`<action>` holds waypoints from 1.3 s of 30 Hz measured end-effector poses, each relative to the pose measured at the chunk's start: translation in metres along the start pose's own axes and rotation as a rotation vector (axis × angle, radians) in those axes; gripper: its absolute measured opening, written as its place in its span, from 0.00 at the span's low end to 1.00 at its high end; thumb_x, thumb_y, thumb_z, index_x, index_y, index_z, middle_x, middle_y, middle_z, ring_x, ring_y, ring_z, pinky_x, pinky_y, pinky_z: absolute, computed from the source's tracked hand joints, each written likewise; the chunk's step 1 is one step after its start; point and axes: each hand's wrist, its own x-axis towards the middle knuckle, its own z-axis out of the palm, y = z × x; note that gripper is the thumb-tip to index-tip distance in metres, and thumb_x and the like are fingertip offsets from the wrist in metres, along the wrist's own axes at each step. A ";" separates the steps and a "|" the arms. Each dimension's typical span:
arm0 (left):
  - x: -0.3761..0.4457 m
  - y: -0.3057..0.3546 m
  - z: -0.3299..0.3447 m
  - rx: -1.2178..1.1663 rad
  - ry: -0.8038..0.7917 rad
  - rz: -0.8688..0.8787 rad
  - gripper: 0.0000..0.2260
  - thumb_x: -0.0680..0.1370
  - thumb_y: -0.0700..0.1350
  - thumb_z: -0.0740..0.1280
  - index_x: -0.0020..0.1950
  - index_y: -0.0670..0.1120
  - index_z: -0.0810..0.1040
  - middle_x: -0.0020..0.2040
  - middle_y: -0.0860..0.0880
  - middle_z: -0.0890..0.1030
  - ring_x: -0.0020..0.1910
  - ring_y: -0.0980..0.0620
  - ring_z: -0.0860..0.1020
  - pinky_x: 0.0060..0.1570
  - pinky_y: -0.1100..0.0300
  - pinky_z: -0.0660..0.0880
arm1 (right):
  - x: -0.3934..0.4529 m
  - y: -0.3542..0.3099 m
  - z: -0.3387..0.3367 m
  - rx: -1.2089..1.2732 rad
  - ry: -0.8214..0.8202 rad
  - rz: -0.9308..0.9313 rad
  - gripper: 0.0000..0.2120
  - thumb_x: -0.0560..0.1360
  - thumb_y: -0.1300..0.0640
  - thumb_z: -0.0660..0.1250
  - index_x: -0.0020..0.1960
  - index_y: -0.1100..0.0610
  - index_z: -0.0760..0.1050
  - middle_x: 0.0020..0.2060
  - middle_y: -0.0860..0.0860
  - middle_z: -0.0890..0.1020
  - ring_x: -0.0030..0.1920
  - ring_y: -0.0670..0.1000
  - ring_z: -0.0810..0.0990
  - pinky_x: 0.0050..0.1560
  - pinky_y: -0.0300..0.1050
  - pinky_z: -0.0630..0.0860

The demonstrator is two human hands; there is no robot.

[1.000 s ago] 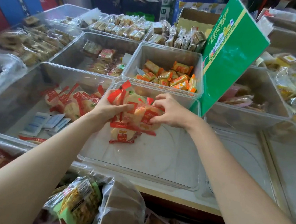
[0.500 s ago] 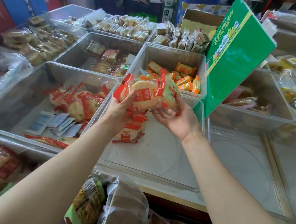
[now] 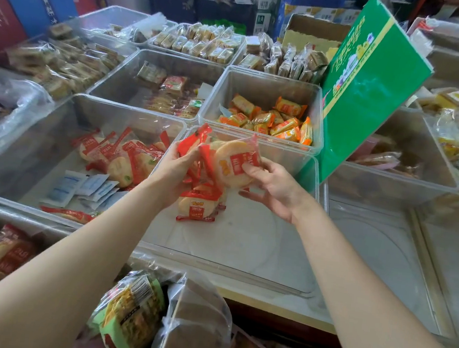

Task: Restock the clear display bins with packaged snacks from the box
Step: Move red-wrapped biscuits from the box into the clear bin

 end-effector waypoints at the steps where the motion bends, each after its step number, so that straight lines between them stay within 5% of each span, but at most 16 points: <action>1: 0.001 0.002 -0.002 0.031 0.015 -0.007 0.14 0.77 0.51 0.66 0.60 0.50 0.69 0.43 0.48 0.77 0.35 0.51 0.76 0.33 0.59 0.77 | -0.001 -0.004 0.000 -0.211 -0.051 -0.032 0.10 0.77 0.61 0.63 0.58 0.60 0.73 0.52 0.54 0.78 0.54 0.52 0.76 0.59 0.48 0.72; 4: 0.006 0.015 -0.009 0.124 -0.001 -0.028 0.15 0.77 0.51 0.65 0.61 0.48 0.70 0.45 0.47 0.79 0.38 0.50 0.78 0.32 0.58 0.78 | 0.004 -0.019 0.007 -0.949 -0.107 -0.196 0.04 0.75 0.60 0.67 0.50 0.58 0.75 0.68 0.56 0.66 0.67 0.56 0.66 0.66 0.48 0.66; 7: 0.010 0.032 -0.014 0.207 -0.035 0.016 0.11 0.78 0.49 0.65 0.57 0.49 0.70 0.46 0.46 0.79 0.40 0.51 0.80 0.36 0.55 0.81 | 0.010 -0.032 0.015 -1.483 0.045 -0.340 0.06 0.74 0.60 0.66 0.48 0.53 0.72 0.77 0.56 0.45 0.76 0.59 0.41 0.74 0.61 0.48; 10: 0.014 0.043 -0.018 0.237 -0.043 0.081 0.03 0.78 0.46 0.64 0.50 0.51 0.72 0.43 0.49 0.79 0.38 0.53 0.80 0.37 0.55 0.82 | 0.010 -0.040 0.021 -1.660 0.051 -0.412 0.12 0.74 0.59 0.66 0.58 0.55 0.74 0.76 0.59 0.50 0.75 0.61 0.49 0.74 0.57 0.53; 13: 0.014 0.039 -0.025 0.433 -0.021 0.116 0.07 0.77 0.47 0.66 0.54 0.48 0.72 0.46 0.47 0.79 0.40 0.51 0.80 0.36 0.56 0.81 | 0.008 -0.043 0.026 -1.665 -0.106 -0.375 0.15 0.73 0.58 0.66 0.60 0.55 0.75 0.61 0.57 0.72 0.61 0.57 0.73 0.59 0.45 0.71; 18: 0.011 0.033 -0.032 0.761 -0.027 0.245 0.13 0.77 0.44 0.67 0.61 0.47 0.72 0.47 0.47 0.77 0.37 0.52 0.76 0.29 0.68 0.75 | 0.000 -0.042 0.029 -1.615 -0.373 -0.129 0.09 0.73 0.57 0.68 0.53 0.57 0.78 0.46 0.51 0.76 0.47 0.50 0.73 0.43 0.39 0.66; 20: 0.011 0.035 -0.033 0.897 -0.057 0.250 0.15 0.76 0.46 0.68 0.62 0.48 0.72 0.51 0.46 0.78 0.44 0.48 0.78 0.39 0.60 0.78 | -0.001 -0.041 0.026 -1.650 -0.383 -0.109 0.08 0.73 0.58 0.67 0.52 0.57 0.78 0.48 0.52 0.76 0.49 0.52 0.74 0.46 0.41 0.69; 23: 0.006 0.038 -0.027 1.123 -0.133 0.290 0.16 0.75 0.48 0.69 0.61 0.49 0.72 0.49 0.50 0.76 0.41 0.54 0.77 0.38 0.63 0.75 | 0.001 -0.037 0.029 -1.645 -0.229 -0.306 0.11 0.74 0.60 0.67 0.55 0.54 0.79 0.64 0.55 0.67 0.65 0.54 0.66 0.65 0.46 0.67; 26: 0.005 0.034 -0.016 1.047 -0.183 0.332 0.16 0.74 0.47 0.70 0.61 0.48 0.73 0.51 0.47 0.78 0.47 0.49 0.79 0.45 0.57 0.77 | 0.001 -0.030 0.045 -1.536 -0.241 -0.346 0.12 0.73 0.61 0.69 0.56 0.55 0.77 0.70 0.54 0.57 0.67 0.55 0.66 0.68 0.45 0.66; 31: -0.004 0.029 -0.018 0.718 -0.241 0.092 0.17 0.75 0.50 0.69 0.62 0.50 0.72 0.49 0.47 0.79 0.45 0.51 0.80 0.37 0.60 0.77 | 0.000 -0.007 0.044 -1.381 -0.163 -0.354 0.10 0.71 0.61 0.70 0.47 0.51 0.72 0.71 0.49 0.55 0.64 0.58 0.68 0.64 0.54 0.71; 36: -0.005 0.028 -0.023 0.626 -0.242 0.054 0.17 0.75 0.47 0.68 0.63 0.51 0.71 0.51 0.48 0.78 0.45 0.51 0.80 0.33 0.60 0.78 | -0.004 0.003 0.031 -1.308 -0.082 -0.316 0.11 0.70 0.62 0.70 0.46 0.52 0.70 0.65 0.55 0.64 0.61 0.56 0.69 0.61 0.51 0.72; 39: -0.004 0.033 -0.031 0.706 -0.132 0.082 0.17 0.76 0.42 0.67 0.64 0.49 0.70 0.52 0.47 0.75 0.48 0.48 0.78 0.31 0.59 0.80 | -0.008 0.003 0.017 -1.340 -0.085 -0.244 0.12 0.70 0.64 0.69 0.46 0.54 0.67 0.51 0.55 0.76 0.50 0.55 0.77 0.51 0.50 0.76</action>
